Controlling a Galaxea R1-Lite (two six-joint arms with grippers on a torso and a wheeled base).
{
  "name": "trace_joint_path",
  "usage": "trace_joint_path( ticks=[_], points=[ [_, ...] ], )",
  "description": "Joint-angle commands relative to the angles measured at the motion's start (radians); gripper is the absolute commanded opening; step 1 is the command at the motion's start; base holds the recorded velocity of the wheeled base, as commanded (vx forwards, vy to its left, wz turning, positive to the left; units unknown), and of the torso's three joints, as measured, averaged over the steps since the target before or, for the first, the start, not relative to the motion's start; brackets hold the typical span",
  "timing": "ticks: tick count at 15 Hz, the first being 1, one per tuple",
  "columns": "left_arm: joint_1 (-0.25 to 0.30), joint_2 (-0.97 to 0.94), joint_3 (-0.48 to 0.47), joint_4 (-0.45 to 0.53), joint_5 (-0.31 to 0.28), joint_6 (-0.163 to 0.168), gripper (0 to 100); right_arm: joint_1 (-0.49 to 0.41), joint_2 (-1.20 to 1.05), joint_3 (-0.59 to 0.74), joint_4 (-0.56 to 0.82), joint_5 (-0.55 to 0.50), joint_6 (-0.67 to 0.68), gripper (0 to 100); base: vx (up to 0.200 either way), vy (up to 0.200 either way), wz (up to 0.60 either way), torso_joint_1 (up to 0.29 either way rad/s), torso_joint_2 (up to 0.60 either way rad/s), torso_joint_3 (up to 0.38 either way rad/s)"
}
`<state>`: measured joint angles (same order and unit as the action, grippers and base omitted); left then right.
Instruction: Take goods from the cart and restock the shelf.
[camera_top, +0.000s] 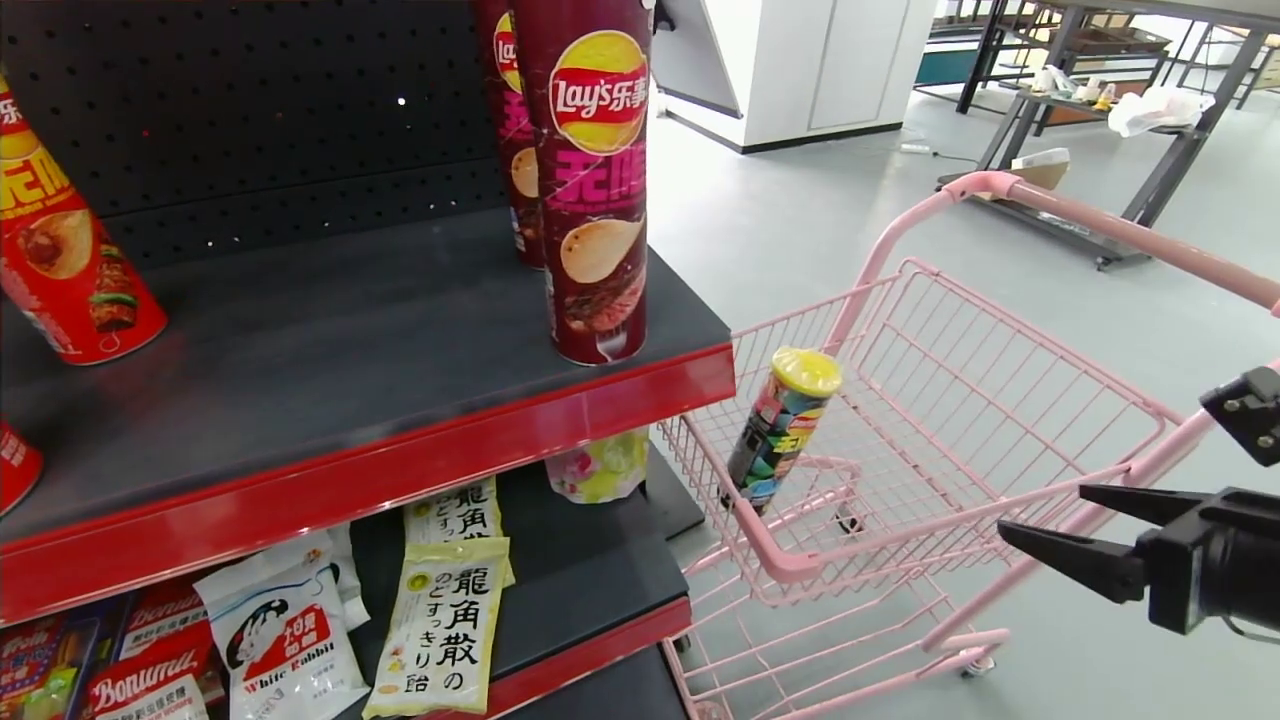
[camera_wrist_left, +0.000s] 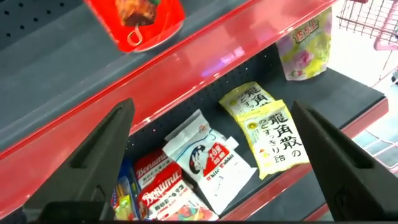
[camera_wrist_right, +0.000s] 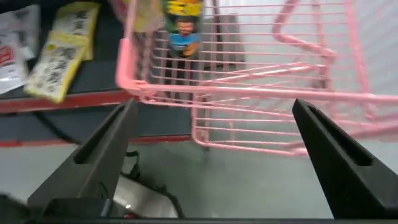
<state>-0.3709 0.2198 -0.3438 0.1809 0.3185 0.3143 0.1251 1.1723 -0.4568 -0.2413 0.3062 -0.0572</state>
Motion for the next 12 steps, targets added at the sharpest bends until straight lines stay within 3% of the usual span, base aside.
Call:
trace_joint_path(
  ticks=[1,2,4,6,12],
  points=[
    [0.000,0.010,-0.003,0.000,0.001,0.000,100,0.013,0.135,-0.025,-0.050,0.065,-0.007,100,0.000,0.000,0.00,0.000,0.00,0.000],
    [0.000,0.021,-0.004,0.000,0.001,-0.003,100,0.018,0.168,-0.036,-0.078,0.068,0.005,100,0.000,0.000,0.00,0.000,0.00,0.000],
    [-0.007,0.035,0.003,-0.001,-0.022,-0.067,100,0.004,0.326,-0.083,-0.184,0.093,0.013,100,0.000,0.000,0.00,0.000,0.00,0.000],
    [-0.007,0.044,0.011,-0.001,-0.022,-0.103,100,0.004,0.446,-0.100,-0.302,0.117,0.013,100,0.000,0.000,0.00,0.000,0.00,0.000],
    [-0.007,0.067,0.008,-0.001,-0.041,-0.103,100,0.103,0.583,-0.223,-0.337,0.128,0.030,100,0.000,0.000,0.00,0.000,0.00,0.000]
  ],
)
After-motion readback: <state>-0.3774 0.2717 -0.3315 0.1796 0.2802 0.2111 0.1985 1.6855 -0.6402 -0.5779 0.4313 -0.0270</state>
